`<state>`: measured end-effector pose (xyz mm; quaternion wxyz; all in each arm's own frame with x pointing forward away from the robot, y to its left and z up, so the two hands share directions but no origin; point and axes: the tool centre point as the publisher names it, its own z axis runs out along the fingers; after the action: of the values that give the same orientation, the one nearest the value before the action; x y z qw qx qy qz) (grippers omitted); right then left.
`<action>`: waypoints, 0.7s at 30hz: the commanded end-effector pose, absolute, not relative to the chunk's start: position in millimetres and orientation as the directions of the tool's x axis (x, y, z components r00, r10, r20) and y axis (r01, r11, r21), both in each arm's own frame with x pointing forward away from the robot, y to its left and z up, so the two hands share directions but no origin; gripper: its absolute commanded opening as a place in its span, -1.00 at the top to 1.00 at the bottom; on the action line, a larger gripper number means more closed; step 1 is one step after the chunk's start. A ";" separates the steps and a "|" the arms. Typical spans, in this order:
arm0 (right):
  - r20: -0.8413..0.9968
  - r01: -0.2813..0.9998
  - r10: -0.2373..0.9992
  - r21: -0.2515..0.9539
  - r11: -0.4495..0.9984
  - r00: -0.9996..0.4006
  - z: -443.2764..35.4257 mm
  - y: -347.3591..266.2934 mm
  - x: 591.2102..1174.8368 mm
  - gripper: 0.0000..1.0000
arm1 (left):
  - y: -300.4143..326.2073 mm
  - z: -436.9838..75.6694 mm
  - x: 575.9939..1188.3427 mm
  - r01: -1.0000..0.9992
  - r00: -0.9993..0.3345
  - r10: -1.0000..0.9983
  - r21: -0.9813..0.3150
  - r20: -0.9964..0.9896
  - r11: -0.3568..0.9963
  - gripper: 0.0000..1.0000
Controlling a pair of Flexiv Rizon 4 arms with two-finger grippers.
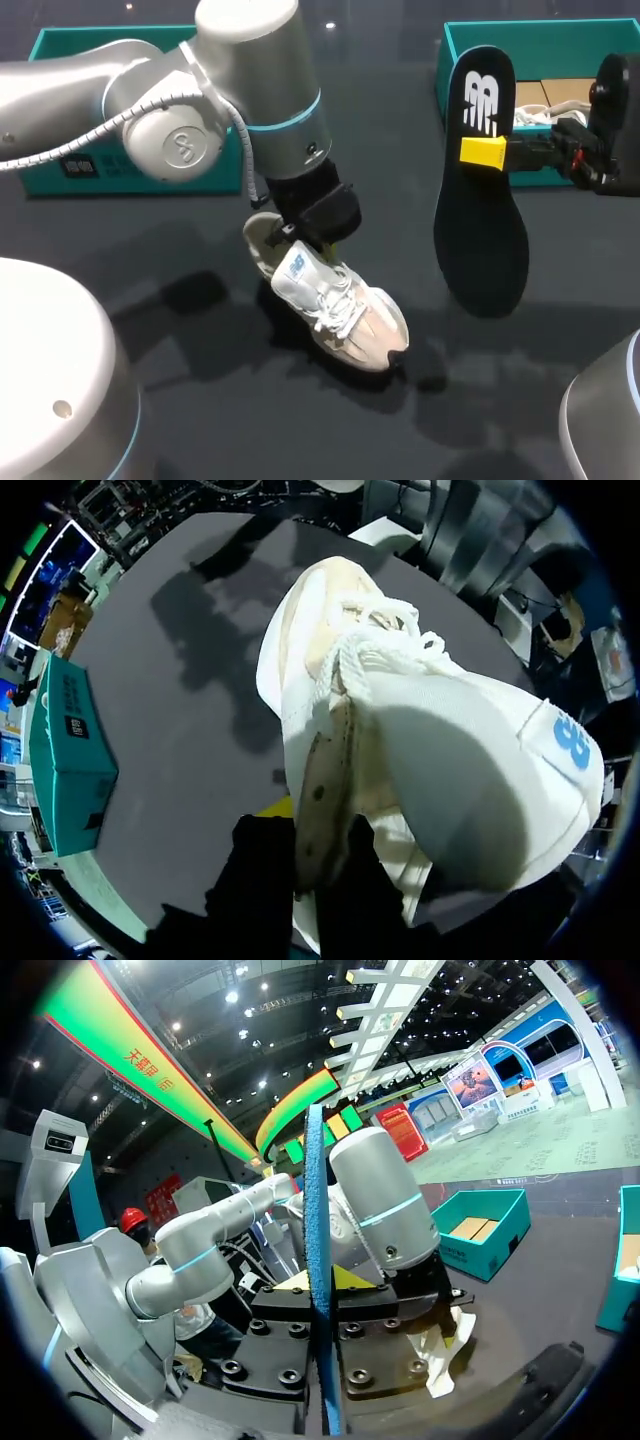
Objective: Take the shoe out of the shoebox, open the shoe tongue, remove and reinsert the insole, then place the shoe into the shoebox
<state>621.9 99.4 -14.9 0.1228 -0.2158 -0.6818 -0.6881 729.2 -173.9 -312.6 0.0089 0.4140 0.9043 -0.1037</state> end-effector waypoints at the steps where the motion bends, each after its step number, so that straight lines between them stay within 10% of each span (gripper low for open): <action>1: 0.465 0.463 0.134 0.885 -0.044 -0.875 -15.7 98.7 616.6 1.00 | -176.3 -305.4 729.4 0.853 -0.515 0.850 -0.170 -0.110 0.494 1.00; 21: 0.465 0.463 0.134 0.885 -0.044 -0.875 -15.7 98.7 616.6 1.00 | -189.4 -301.6 721.9 0.989 -0.138 0.988 -0.070 -0.064 0.133 1.00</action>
<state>621.9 99.4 -14.9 0.1228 -0.2158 -0.6818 -0.6881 718.7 -181.1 -297.9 0.0091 0.6520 0.7564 -0.0518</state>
